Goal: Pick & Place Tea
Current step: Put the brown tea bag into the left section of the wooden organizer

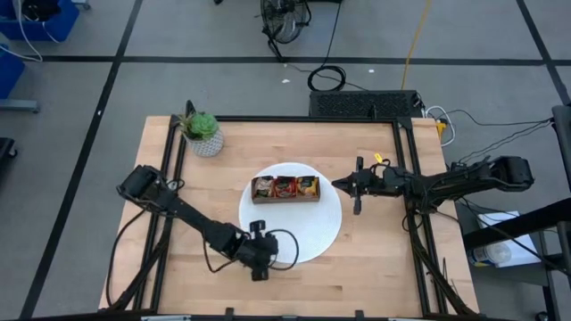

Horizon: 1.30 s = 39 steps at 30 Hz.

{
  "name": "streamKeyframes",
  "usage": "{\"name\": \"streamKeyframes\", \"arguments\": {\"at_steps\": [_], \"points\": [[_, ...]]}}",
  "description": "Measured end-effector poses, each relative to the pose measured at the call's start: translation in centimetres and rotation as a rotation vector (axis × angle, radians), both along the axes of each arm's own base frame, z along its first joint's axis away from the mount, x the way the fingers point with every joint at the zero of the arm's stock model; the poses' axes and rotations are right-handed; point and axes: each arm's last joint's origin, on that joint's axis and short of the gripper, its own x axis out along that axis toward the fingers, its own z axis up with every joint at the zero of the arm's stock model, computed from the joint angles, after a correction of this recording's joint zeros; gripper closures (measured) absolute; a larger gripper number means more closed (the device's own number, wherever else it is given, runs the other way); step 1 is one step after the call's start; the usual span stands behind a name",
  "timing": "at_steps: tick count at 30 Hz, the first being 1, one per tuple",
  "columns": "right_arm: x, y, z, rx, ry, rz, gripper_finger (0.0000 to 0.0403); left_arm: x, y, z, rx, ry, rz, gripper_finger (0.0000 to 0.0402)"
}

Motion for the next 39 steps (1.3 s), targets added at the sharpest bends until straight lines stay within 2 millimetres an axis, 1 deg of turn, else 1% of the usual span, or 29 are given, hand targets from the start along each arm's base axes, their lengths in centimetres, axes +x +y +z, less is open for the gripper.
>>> {"name": "streamKeyframes", "arguments": {"at_steps": [2, 5, 6, 8, 11, 13, 16, 20, 22, 25, 30, 32, 35, 37, 39], "points": [[0.2, 0.0, -0.2, 0.000, 0.001, -0.004, 0.0403, -0.6, 0.8, 0.4, -0.091, 0.149, 0.017, 0.0343], [0.5, 0.0, -0.5, -0.001, 0.004, -0.003, 0.0403, -1.0, 1.6, 1.4, -0.211, 0.402, 0.045, 0.0294], [0.6, 0.0, -0.5, -0.002, 0.003, -0.003, 0.0403, -1.3, 1.7, 1.9, -0.208, 0.470, 0.050, 0.0277], [0.6, -0.1, -0.7, -0.008, 0.008, -0.002, 0.0403, -1.9, 1.5, 2.7, -0.184, 0.542, 0.041, 0.0244], [0.8, -0.1, -0.7, -0.025, -0.006, 0.001, 0.0403, -2.6, 1.1, 2.9, -0.106, 0.583, 0.040, 0.0206], [0.9, -0.1, -0.8, -0.027, -0.007, 0.002, 0.0403, -3.0, 1.0, 2.7, -0.053, 0.580, 0.057, 0.0188], [0.9, -0.1, -0.9, -0.026, 0.001, 0.002, 0.0403, -3.1, 1.0, 2.0, -0.052, 0.552, 0.058, 0.0169], [1.0, -0.1, -0.9, -0.030, 0.003, 0.003, 0.0403, -2.9, 1.2, 1.4, -0.067, 0.522, 0.047, 0.0155], [1.0, -0.1, -0.9, -0.030, 0.000, 0.003, 0.0403, -3.0, 1.5, 0.8, -0.082, 0.527, 0.055, 0.0154], [1.0, -0.1, -0.9, -0.030, 0.002, 0.004, 0.0403, -3.4, 2.0, -0.5, -0.125, 0.542, 0.073, 0.0157], [1.0, -0.1, -0.8, -0.030, -0.004, 0.007, 0.0403, -4.3, 2.6, -2.2, -0.185, 0.522, 0.129, 0.0168], [1.0, -0.1, -0.8, -0.030, -0.005, 0.007, 0.0403, -4.5, 2.7, -2.6, -0.192, 0.510, 0.147, 0.0177], [1.0, -0.1, -0.8, -0.030, -0.006, 0.007, 0.0403, -4.6, 2.6, -2.6, -0.192, 0.522, 0.116, 0.0207], [1.0, -0.1, -0.8, -0.030, -0.007, 0.007, 0.0403, -4.7, 2.4, -2.6, -0.181, 0.526, 0.097, 0.0244], [1.0, -0.1, -0.8, -0.030, -0.009, 0.007, 0.0403, -4.6, 2.4, -2.5, -0.178, 0.532, 0.107, 0.0292]]}}
